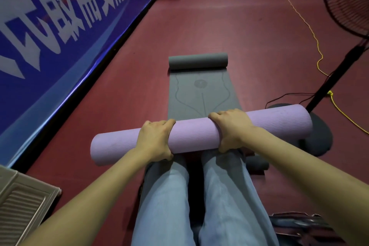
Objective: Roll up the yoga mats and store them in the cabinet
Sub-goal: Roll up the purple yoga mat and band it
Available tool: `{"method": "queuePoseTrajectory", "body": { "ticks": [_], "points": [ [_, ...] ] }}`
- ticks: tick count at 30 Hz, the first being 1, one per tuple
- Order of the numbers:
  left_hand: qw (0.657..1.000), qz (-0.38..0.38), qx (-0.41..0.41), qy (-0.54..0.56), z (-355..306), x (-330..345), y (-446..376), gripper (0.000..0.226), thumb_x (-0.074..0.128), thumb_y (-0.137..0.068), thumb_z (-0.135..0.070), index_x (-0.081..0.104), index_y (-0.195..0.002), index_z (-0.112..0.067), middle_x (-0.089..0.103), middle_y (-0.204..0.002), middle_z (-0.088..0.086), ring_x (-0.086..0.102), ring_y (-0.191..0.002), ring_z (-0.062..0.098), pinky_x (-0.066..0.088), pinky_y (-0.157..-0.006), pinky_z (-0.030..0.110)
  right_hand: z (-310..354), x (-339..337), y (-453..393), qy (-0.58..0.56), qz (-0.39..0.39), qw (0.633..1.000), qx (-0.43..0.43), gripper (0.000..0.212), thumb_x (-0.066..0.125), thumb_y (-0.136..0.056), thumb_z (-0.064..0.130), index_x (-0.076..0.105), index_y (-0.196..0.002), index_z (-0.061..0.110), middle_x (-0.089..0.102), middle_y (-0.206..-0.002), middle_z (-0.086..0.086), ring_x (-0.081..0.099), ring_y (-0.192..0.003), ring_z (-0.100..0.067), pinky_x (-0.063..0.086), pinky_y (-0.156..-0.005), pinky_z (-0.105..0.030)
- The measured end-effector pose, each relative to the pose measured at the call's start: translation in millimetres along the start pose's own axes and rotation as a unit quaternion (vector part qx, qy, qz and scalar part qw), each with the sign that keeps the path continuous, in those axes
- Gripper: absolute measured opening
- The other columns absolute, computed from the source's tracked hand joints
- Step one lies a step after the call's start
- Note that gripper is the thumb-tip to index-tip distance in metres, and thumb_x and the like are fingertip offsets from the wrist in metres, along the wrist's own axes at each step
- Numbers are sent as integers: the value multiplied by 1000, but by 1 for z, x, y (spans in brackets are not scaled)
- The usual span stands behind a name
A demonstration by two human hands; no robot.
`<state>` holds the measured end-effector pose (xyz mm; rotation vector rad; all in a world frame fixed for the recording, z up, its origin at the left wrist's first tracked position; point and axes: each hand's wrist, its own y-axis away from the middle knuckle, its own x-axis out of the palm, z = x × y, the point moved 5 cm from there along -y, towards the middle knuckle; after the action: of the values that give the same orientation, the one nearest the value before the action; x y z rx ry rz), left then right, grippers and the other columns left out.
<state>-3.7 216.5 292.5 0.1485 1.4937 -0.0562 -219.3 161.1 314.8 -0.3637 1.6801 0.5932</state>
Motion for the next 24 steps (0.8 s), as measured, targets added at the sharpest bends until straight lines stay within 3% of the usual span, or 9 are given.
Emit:
{"method": "queuePoseTrajectory", "body": {
  "ticks": [6,12,15,18,21,24],
  "points": [
    [999,46,15,-4,-10,-26,22,84,82,-40,-58,51,-112,-30,71,-102,-9,67,-88,25,49,-77,36,3,-12,32,-30,23,999,-5,79,80,-42,53,52,-113,30,65,-102,7,63,-89,-24,44,-67,-32],
    [996,66,49,-15,-26,-44,53,82,79,-38,-69,56,-109,-35,70,-93,-10,62,-80,21,36,-62,33,11,-25,69,-37,77,996,-16,75,83,-48,51,51,-113,33,64,-102,8,53,-80,-19,39,-63,-31],
    [993,105,60,9,-25,-44,64,78,78,-35,-74,56,-99,-35,64,-77,-15,52,-67,13,40,-59,33,18,-32,78,-36,124,991,-31,73,86,-46,53,53,-108,33,59,-93,10,51,-75,-18,37,-61,-30],
    [987,143,60,35,-20,-41,67,78,79,-32,-74,57,-96,-36,60,-72,-16,53,-67,10,45,-62,31,23,-20,77,-48,151,987,-36,75,84,-44,59,50,-106,32,58,-91,9,55,-77,-20,40,-61,-31],
    [981,174,63,52,-13,-40,51,78,82,-31,-72,62,-97,-37,65,-79,-18,57,-74,7,53,-71,33,22,-7,72,-80,119,989,-31,87,82,-43,62,45,-116,33,61,-106,8,60,-95,-22,50,-78,-37],
    [967,222,49,112,-4,-40,32,80,88,-30,-69,68,-98,-34,69,-83,-17,60,-79,3,56,-77,33,27,-2,67,-17,37,997,-71,94,79,-44,62,45,-124,27,58,-112,6,59,-101,-24,48,-86,-38]
  ]
}}
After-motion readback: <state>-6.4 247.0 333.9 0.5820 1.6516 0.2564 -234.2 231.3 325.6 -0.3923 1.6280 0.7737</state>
